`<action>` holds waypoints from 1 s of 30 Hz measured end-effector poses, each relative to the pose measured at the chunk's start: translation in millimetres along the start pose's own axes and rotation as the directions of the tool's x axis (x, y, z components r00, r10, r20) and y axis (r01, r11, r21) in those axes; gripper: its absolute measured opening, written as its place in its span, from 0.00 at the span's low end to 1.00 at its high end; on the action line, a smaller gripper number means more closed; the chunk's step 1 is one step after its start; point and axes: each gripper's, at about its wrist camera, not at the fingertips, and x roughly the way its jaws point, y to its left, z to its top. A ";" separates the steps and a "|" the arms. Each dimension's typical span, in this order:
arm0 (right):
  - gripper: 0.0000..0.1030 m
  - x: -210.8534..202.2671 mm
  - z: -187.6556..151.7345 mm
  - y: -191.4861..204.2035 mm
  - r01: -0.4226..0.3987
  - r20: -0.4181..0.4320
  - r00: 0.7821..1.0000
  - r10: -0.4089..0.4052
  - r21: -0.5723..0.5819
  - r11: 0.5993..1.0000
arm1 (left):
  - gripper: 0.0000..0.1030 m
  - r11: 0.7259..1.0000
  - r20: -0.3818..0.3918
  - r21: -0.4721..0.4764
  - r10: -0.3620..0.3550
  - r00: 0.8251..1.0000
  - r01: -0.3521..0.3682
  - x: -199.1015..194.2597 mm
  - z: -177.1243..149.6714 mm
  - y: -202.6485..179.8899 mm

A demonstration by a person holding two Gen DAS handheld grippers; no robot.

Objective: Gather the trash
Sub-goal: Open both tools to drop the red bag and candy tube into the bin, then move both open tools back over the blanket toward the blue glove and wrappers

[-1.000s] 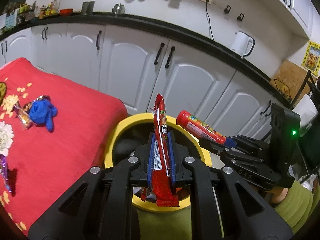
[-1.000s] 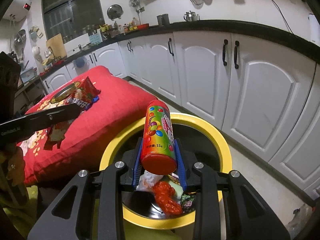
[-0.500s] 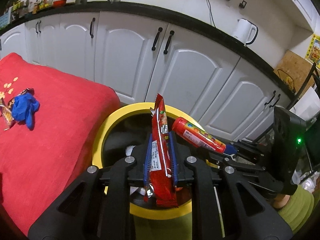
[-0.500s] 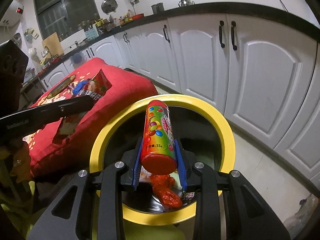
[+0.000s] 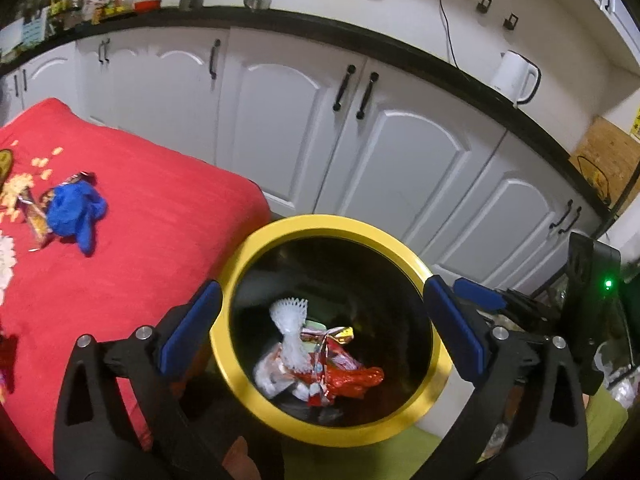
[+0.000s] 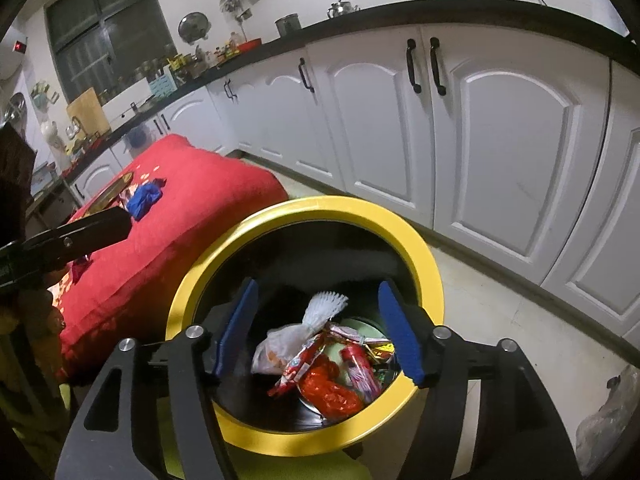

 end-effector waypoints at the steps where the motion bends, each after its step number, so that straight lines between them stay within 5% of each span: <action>1: 0.61 -1.3 0.6 0.3 0.000 0.006 1.000 0.000 0.001 1.000 | 0.89 1.000 0.010 -0.002 0.010 1.000 -0.010 -4.0 0.9 1.0; 15: 0.67 -19.1 18.6 27.9 -0.024 0.061 0.998 0.028 -0.058 0.998 | 0.89 0.995 0.120 -0.012 0.101 0.988 -0.100 -47.1 5.0 12.5; 30: 0.69 -24.7 32.4 78.2 -0.070 0.074 0.994 0.081 -0.144 0.987 | 0.89 0.981 0.248 -0.034 0.195 0.949 -0.192 -97.2 7.0 32.9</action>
